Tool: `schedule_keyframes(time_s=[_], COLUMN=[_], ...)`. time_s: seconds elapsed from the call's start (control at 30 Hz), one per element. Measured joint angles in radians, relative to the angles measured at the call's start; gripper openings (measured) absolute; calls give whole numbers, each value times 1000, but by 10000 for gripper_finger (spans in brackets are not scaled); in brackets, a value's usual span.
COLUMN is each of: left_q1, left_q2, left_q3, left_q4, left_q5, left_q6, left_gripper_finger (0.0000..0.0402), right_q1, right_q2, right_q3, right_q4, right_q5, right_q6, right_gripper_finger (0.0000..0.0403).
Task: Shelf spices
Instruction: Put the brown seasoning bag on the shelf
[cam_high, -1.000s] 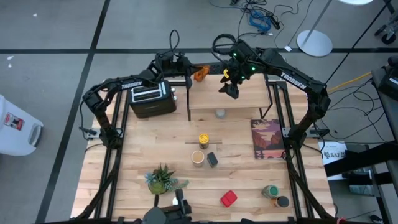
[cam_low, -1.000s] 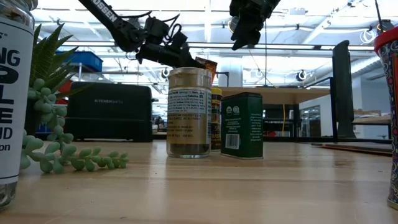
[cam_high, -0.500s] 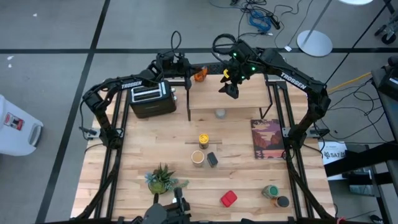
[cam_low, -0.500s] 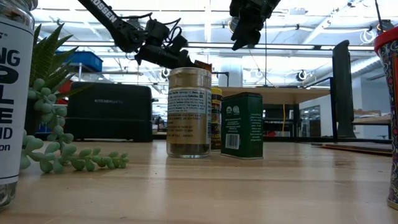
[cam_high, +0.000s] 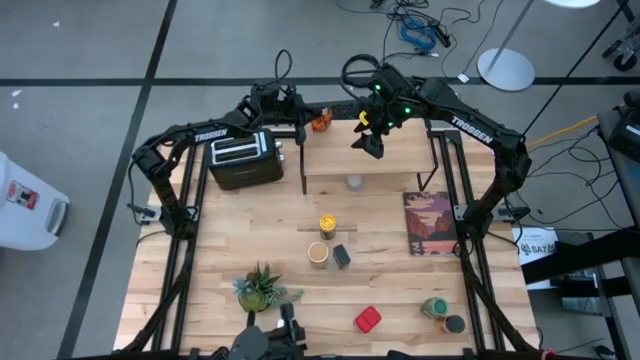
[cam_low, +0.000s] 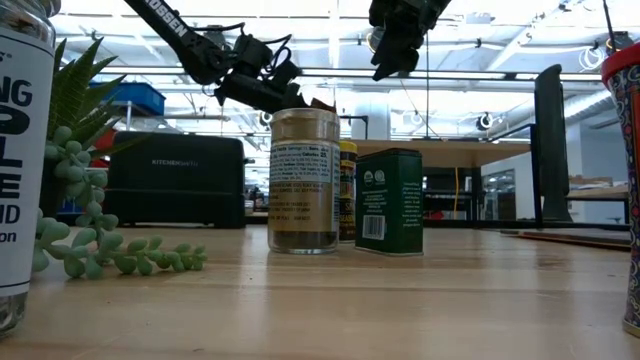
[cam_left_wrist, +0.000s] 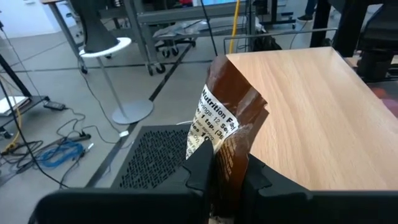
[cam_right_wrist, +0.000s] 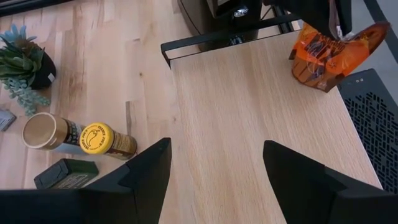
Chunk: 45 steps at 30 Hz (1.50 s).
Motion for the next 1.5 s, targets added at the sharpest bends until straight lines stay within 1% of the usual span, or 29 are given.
schedule_keyframes(time_s=[0.57,0.63,0.87,0.97,1.3,1.5], left_q1=[-5,-5,-5,-5,-5,-3], left_q2=[2,2,2,2,-31,-51], left_q3=[-2,-2,-2,-2,-2,-2], left_q4=[41,40,40,41,56,20], left_q5=[28,28,21,21,19,-3], left_q6=[-6,-7,-10,-10,-34,-35], left_gripper_finger=[46,55,109,123,143,142], right_q1=[0,0,0,0,0,0], right_q2=[0,0,0,0,0,0], right_q3=[0,0,0,0,0,0], right_q4=[3,3,3,2,2,17], right_q5=[0,0,0,1,3,5], right_q6=[0,0,0,0,0,0], right_gripper_finger=[242,242,242,242,242,242])
